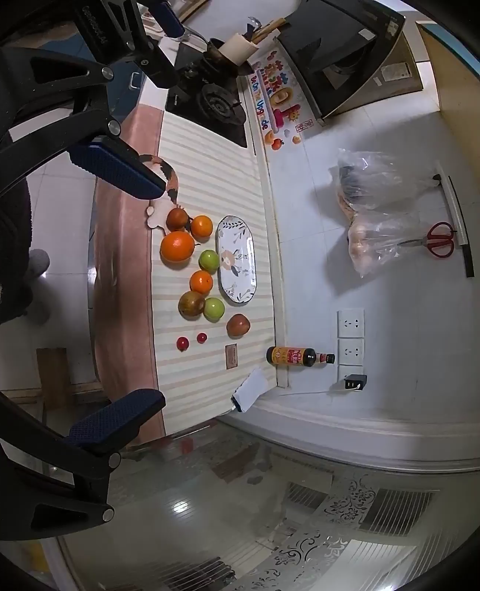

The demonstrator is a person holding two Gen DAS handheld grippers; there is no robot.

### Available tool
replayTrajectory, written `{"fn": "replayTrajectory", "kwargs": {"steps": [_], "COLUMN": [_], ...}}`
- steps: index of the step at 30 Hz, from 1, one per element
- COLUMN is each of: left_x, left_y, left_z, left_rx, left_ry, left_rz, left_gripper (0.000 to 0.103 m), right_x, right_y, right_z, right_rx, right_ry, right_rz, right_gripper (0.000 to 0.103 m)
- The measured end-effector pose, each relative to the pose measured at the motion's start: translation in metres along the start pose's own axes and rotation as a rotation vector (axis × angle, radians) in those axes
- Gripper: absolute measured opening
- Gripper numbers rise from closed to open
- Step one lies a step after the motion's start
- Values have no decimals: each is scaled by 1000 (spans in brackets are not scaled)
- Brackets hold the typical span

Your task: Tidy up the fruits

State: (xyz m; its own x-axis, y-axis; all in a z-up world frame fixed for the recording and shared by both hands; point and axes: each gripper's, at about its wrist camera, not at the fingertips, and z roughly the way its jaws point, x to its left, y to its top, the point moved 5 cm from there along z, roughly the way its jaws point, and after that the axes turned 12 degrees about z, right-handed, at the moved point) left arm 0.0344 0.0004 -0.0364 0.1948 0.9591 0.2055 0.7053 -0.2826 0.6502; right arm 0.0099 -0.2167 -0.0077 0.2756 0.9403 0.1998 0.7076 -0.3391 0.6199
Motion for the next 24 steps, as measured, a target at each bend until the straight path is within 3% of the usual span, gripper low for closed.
{"fn": "replayTrajectory", "kwargs": {"steps": [24], "left_x": [-8], "left_y": [7], "left_z": [-12], "left_rx": [-16], "left_ry": [-27], "left_rz": [-27], "left_gripper": [103], "right_x": [-5], "right_y": [-3], "right_z": [-6], "right_rx": [-10], "right_ry": [-4], "right_rz": [-10], "right_gripper": [103]}}
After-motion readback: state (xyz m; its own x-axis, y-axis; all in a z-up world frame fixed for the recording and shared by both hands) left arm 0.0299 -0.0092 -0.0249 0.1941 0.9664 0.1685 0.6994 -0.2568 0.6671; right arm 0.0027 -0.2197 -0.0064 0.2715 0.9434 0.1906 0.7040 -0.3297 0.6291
